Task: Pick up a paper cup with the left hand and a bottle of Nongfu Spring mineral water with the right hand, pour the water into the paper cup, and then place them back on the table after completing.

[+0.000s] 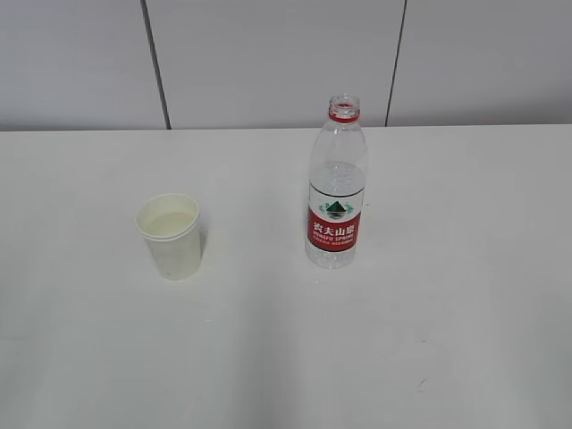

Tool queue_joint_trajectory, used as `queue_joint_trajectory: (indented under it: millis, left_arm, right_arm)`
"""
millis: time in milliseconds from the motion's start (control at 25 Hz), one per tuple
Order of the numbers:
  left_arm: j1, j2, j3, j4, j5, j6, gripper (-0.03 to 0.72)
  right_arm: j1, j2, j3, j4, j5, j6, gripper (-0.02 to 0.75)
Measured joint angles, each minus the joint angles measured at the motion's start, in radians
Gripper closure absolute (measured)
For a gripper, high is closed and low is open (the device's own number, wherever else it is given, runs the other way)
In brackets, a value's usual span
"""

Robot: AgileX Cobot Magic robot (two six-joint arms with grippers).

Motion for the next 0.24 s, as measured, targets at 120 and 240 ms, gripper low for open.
queue_joint_trajectory:
  millis: [120,240]
  left_arm:
    - [0.0,0.0,0.0,0.0,0.0,0.0,0.177]
    - [0.0,0.0,0.0,0.0,0.0,0.0,0.183]
  right_arm:
    - [0.0,0.0,0.0,0.0,0.0,0.0,0.15]
    - [0.0,0.0,0.0,0.0,0.0,0.0,0.15]
